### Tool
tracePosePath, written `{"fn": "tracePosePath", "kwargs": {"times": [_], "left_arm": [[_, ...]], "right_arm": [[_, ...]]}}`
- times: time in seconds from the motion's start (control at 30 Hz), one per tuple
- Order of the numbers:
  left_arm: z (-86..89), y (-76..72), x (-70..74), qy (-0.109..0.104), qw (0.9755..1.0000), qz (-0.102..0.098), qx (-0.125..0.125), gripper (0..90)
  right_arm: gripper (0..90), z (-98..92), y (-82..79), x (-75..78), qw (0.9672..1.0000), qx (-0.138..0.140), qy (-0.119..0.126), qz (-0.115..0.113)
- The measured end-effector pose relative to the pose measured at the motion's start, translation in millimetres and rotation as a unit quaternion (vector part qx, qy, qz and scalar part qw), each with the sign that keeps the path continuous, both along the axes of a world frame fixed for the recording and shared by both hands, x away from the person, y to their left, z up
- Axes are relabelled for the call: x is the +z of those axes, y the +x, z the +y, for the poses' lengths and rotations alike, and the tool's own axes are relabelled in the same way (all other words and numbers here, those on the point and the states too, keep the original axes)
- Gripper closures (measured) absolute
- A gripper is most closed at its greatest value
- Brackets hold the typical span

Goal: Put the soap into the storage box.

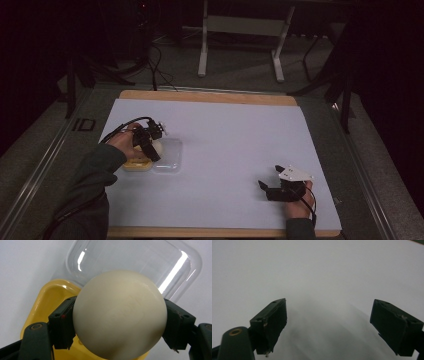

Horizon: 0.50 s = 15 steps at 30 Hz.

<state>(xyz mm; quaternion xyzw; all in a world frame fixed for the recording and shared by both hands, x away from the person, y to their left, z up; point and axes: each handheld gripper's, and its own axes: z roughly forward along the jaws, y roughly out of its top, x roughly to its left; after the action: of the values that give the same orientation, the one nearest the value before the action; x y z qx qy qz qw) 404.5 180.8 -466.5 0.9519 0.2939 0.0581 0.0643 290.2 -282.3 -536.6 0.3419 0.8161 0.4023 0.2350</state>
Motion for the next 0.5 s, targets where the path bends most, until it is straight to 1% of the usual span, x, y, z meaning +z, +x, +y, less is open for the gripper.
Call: {"fn": "tracePosePath", "kwargs": {"times": [0.07,0.13,0.17,0.2,0.5], "left_arm": [[2.3,-0.4,-0.1,-0.001,1.0,-0.001,0.004,24.8],[3.9,-0.2,0.2,0.001,1.0,0.0,0.002,24.8],[4.6,-0.8,-0.2,-0.001,1.0,-0.001,0.006,24.8],[5.4,-0.5,-0.1,0.0,1.0,-0.001,0.004,24.7],[11.8,-1.2,0.1,-0.001,1.0,0.0,0.01,24.7]], "right_arm": [[13.9,0.0,0.0,0.0,1.0,0.0,0.0,0.0],[13.9,0.0,0.0,0.0,1.0,0.0,0.0,0.0],[13.9,0.0,-0.1,0.0,1.0,0.0,0.0,0.0],[13.9,0.0,-0.1,0.0,1.0,0.0,0.0,0.0],[13.9,0.2,-0.2,-0.1,1.0,0.0,0.0,-0.001]]}}
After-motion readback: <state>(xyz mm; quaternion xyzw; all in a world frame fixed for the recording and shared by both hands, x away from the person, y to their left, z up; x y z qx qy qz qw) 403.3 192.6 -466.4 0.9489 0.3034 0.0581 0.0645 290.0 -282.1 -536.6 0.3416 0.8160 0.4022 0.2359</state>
